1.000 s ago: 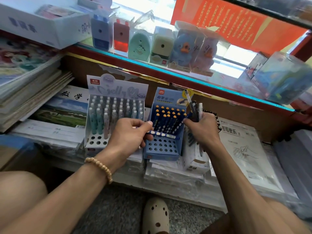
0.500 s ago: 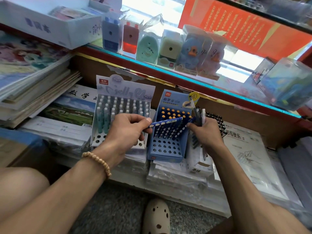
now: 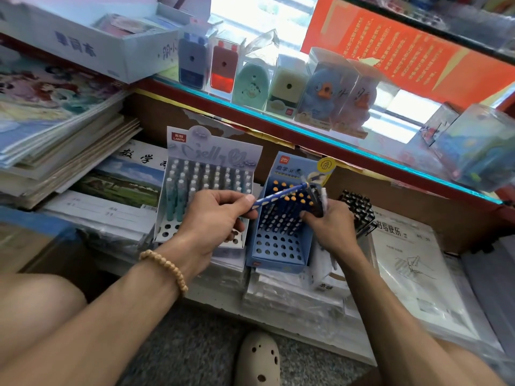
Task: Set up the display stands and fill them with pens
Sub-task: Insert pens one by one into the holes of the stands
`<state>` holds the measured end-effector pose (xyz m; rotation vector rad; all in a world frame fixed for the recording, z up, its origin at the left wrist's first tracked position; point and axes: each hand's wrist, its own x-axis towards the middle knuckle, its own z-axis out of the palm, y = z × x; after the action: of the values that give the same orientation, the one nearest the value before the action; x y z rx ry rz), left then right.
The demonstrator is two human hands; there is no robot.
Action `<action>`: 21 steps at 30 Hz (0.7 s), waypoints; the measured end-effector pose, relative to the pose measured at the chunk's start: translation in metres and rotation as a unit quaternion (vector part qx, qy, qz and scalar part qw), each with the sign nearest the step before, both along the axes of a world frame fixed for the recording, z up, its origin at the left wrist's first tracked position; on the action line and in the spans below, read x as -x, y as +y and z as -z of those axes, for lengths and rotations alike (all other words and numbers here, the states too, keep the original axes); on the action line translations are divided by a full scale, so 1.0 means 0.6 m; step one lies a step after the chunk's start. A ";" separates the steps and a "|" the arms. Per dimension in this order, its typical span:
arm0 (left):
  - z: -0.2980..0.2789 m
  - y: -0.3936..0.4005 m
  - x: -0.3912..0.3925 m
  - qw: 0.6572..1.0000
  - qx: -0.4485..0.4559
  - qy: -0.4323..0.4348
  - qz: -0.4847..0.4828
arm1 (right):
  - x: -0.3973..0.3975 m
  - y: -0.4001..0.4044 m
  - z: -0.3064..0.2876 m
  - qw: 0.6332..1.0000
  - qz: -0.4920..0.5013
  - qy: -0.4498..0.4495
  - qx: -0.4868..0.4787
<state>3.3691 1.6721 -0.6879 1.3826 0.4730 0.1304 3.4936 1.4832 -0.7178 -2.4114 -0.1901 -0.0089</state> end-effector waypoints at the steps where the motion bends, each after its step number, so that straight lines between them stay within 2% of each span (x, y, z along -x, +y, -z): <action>1: -0.001 0.000 0.000 1.000 0.014 0.001 0.002 | 0.000 0.000 0.001 1.000 -0.001 0.002 0.013; 4: -0.002 -0.001 0.001 0.998 0.063 0.007 0.009 | 0.006 0.000 -0.006 1.000 0.014 0.004 -0.003; 6: -0.001 0.000 0.003 0.997 0.080 0.010 0.012 | 0.016 0.000 -0.016 0.998 0.037 -0.041 -0.027; 9: -0.002 -0.001 0.004 0.997 0.078 0.013 0.023 | 0.038 0.003 -0.049 0.987 0.050 -0.079 -0.128; 12: 0.002 -0.006 0.003 0.998 0.058 0.016 0.035 | 0.068 0.008 -0.091 0.961 0.017 0.007 -0.275; 14: 0.006 -0.012 0.002 0.998 0.043 0.017 0.052 | 0.084 0.006 -0.108 0.941 -0.007 0.072 -0.332; 21: 0.002 -0.033 0.008 0.978 -0.088 -0.011 0.189 | 0.087 -0.022 -0.104 0.905 -0.051 0.143 -0.397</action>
<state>3.3643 1.6525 -0.6893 1.6200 0.1760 -0.1253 3.4414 1.4701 -0.6554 -1.5598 -0.1376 0.2653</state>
